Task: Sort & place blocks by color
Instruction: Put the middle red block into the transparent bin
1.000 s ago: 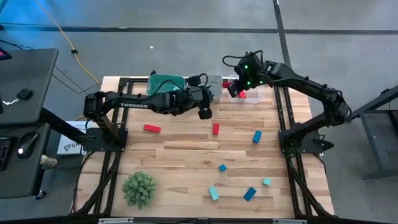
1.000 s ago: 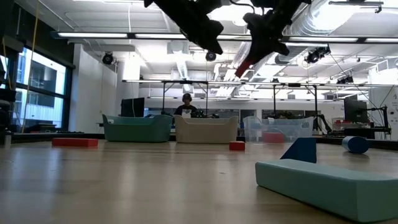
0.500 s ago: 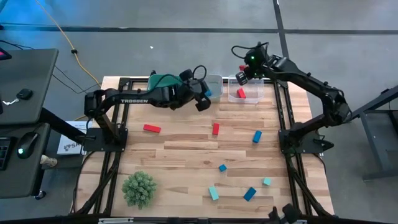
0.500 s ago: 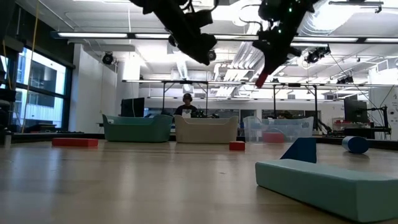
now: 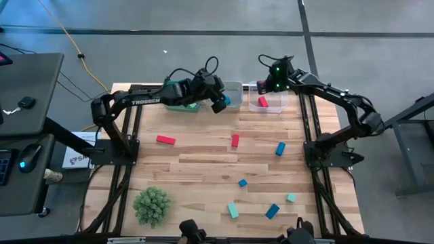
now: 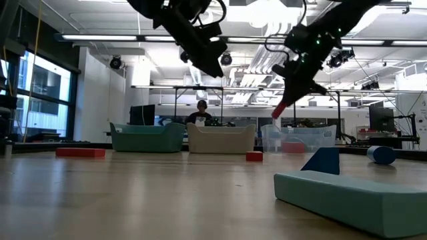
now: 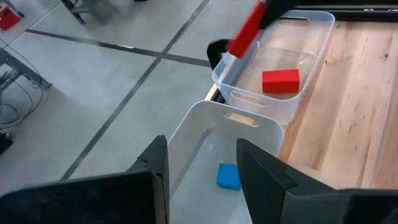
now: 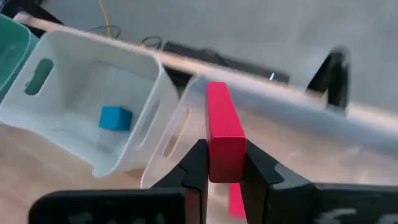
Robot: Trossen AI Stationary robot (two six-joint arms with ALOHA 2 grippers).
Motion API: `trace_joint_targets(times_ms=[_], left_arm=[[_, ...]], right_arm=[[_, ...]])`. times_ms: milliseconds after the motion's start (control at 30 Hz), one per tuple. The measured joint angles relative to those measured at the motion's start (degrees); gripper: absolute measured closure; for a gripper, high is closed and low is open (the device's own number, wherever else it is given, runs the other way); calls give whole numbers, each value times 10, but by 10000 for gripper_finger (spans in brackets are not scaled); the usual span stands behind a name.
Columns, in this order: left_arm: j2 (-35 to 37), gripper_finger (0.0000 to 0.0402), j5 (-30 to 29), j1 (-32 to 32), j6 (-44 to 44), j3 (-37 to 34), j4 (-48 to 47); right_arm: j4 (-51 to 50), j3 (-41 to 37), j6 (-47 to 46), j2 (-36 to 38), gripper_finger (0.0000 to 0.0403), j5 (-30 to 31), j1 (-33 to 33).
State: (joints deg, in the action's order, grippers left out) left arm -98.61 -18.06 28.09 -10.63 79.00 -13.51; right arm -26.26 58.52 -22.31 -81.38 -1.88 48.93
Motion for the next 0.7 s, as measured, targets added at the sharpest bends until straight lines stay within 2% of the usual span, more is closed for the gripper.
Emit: trace_joint_targets(times_ms=[200, 433, 700], left_arm=[[0, 294, 14, 8, 0, 0, 0], [0, 294, 14, 8, 0, 0, 0], [0, 294, 14, 7, 0, 0, 0]], right_arm=[[6, -48, -66, 0, 361, -50, 17], [12, -65, -120, -2, 361, -71, 25], [20, -65, -127, -54, 361, -135, 32]])
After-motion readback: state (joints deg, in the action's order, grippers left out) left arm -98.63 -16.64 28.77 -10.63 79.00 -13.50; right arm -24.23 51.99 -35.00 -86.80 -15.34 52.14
